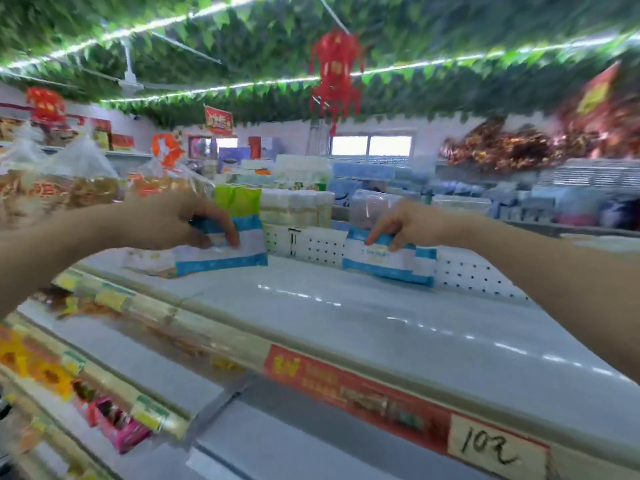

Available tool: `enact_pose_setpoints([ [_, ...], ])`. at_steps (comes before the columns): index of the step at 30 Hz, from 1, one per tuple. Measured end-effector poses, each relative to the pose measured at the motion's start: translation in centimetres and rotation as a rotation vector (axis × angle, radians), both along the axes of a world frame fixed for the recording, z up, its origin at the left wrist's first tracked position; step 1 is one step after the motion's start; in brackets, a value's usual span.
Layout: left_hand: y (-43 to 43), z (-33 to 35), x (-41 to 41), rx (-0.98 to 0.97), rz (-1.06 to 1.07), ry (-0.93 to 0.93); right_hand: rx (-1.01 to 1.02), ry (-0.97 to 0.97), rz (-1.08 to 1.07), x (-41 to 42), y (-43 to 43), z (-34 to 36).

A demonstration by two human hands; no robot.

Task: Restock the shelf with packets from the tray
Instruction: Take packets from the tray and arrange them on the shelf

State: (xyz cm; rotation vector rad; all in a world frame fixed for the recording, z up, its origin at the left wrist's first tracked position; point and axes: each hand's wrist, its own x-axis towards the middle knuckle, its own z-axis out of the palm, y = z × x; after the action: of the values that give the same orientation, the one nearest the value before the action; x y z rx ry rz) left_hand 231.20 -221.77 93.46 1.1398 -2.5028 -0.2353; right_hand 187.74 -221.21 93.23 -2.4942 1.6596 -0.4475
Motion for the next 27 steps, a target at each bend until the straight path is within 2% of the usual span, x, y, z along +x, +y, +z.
enact_pose_setpoints([
  [6,-1.6,-0.1,-7.1,0.049,-0.085,-0.059,0.029,-0.013,-0.124,-5.9,-0.3,-2.3],
  [14,-1.9,-0.4,-13.1,0.042,-0.128,-0.102,0.017,0.008,-0.145,-7.6,-2.9,-4.4],
  [27,-3.1,-1.3,-16.5,0.072,-0.139,-0.117,-0.23,0.396,-0.104,-8.3,-4.9,-6.5],
])
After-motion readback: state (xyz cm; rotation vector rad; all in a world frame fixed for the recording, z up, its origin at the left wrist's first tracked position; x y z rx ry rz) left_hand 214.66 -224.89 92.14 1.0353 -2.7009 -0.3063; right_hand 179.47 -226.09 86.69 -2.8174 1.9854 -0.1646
